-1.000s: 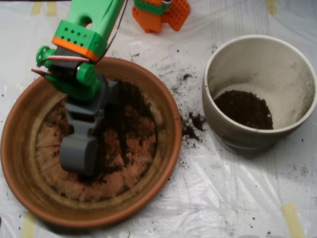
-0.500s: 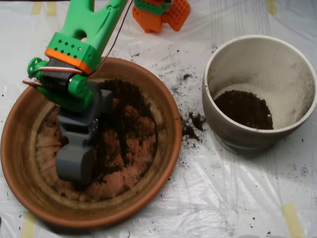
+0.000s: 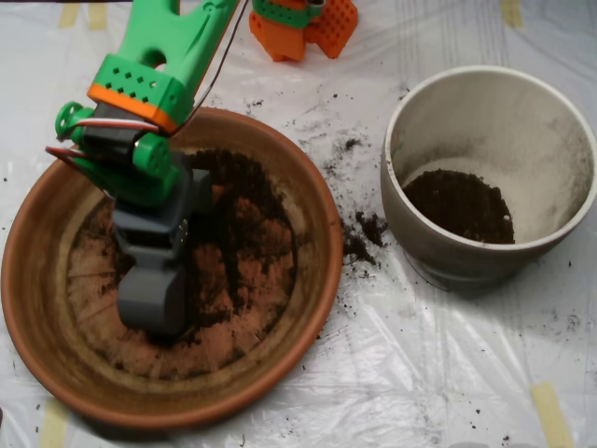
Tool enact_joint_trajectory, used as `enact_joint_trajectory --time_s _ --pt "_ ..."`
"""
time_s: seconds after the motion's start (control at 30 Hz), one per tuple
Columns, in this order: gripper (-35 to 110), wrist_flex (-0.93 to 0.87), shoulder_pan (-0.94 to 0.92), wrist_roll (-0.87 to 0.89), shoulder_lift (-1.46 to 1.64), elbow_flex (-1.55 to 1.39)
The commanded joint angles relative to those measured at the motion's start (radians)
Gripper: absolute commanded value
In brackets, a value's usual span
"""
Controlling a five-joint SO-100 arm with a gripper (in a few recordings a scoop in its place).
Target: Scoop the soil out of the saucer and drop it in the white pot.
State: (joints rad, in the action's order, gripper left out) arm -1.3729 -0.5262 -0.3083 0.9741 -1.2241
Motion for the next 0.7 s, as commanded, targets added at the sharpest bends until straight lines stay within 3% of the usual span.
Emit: enact_joint_trajectory --time_s 0.0,0.3,0.67 --pt "42 0.021 0.002 -0.028 0.117 -0.144" --pt "22 0.143 0.002 -0.031 0.284 -0.405" --pt "18 0.156 -0.040 -0.049 0.344 -0.514"
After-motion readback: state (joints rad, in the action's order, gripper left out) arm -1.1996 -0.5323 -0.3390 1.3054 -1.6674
